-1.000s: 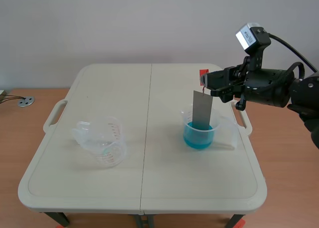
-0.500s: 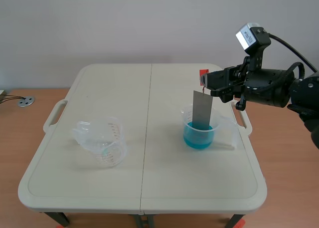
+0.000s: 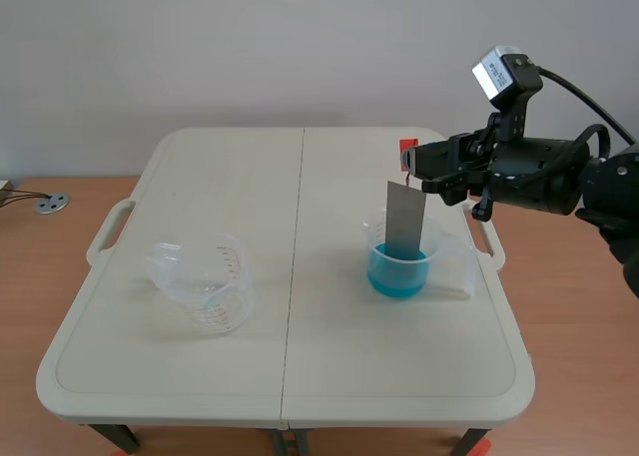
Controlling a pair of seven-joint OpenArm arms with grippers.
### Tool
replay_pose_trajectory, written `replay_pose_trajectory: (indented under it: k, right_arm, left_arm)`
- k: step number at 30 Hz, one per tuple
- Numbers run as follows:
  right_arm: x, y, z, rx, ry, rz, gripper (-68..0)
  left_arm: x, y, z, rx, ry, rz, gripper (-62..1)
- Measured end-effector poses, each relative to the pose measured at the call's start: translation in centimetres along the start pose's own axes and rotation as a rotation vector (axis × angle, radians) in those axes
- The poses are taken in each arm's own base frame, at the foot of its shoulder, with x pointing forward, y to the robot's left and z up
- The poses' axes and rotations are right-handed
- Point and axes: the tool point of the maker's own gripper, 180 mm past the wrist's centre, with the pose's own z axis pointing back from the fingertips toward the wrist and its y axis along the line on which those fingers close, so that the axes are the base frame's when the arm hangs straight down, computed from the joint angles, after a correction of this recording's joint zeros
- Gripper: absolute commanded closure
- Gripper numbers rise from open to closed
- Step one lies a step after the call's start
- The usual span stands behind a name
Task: Hold the metal plate by the orange handle, dip it into the blue solution, take it out and point at it, then put the plate back in the beaker on the left.
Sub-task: 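Hold the plate still in the solution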
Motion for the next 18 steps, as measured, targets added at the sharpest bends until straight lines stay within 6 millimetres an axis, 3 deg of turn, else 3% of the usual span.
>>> replay_pose_trajectory:
  k: [18]
  right_arm:
    - [0.42,0.13,0.19,0.015,-0.020,-0.054,-1.3]
  left_arm:
    - [0.00,0.00,0.00,0.000,0.000,0.000,-6.0]
